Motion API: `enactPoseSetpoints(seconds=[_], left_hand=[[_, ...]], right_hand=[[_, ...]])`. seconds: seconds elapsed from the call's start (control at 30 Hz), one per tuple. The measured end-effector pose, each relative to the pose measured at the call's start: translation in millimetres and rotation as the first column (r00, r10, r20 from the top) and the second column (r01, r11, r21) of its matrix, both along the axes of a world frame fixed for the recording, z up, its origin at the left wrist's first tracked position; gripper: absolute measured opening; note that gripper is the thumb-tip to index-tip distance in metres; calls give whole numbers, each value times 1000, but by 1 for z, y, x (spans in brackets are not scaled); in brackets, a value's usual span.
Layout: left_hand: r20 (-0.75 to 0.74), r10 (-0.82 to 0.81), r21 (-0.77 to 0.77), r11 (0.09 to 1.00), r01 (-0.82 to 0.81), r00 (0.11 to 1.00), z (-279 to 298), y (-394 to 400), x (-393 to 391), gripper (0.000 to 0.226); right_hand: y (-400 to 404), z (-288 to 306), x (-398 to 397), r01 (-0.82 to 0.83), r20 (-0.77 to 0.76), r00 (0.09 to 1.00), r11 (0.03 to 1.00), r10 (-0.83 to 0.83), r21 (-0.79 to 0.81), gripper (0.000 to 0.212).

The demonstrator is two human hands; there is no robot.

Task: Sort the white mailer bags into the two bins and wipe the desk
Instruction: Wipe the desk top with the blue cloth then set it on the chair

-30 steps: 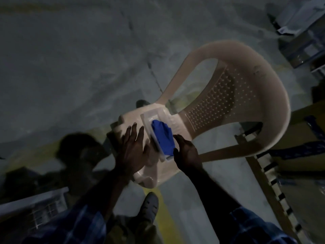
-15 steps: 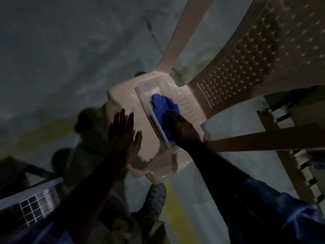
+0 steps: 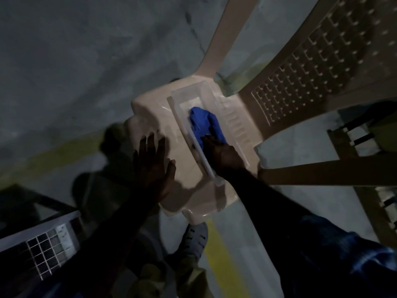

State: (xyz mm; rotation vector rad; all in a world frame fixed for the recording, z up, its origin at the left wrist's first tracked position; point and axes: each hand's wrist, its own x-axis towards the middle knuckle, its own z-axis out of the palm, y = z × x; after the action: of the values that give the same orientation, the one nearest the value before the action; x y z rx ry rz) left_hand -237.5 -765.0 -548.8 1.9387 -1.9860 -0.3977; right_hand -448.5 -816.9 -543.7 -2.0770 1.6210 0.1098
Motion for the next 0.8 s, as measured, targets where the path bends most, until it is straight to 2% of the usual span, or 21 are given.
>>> enactPoseSetpoints(seconds=[0.1,0.17,0.3,0.4,0.57,0.8], left_hand=[[-6,-18,54,998,18,1000,10,1,3,64],[0,-22,71,997,22,1000,18,1,8,65],[-27,2,25,1000,-2,1000,56,-1,19,66],[-43,7,-30,1000,-8,999,107,-2,30,65],[-25,64,-72,995,-66,998,215,-1,61,67],[-25,263,-205,943,-262,964,371,30,119,66]], right_hand=[[-2,9,4,56,-40,997,996,-59,-74,41],[-2,23,7,99,-31,994,993,-101,-59,37],[2,71,16,152,16,988,977,-151,-150,34],[2,127,27,160,67,987,958,-148,-240,38],[1,239,65,153,199,977,903,-77,-402,48],[-3,381,153,57,407,892,842,199,-536,50]])
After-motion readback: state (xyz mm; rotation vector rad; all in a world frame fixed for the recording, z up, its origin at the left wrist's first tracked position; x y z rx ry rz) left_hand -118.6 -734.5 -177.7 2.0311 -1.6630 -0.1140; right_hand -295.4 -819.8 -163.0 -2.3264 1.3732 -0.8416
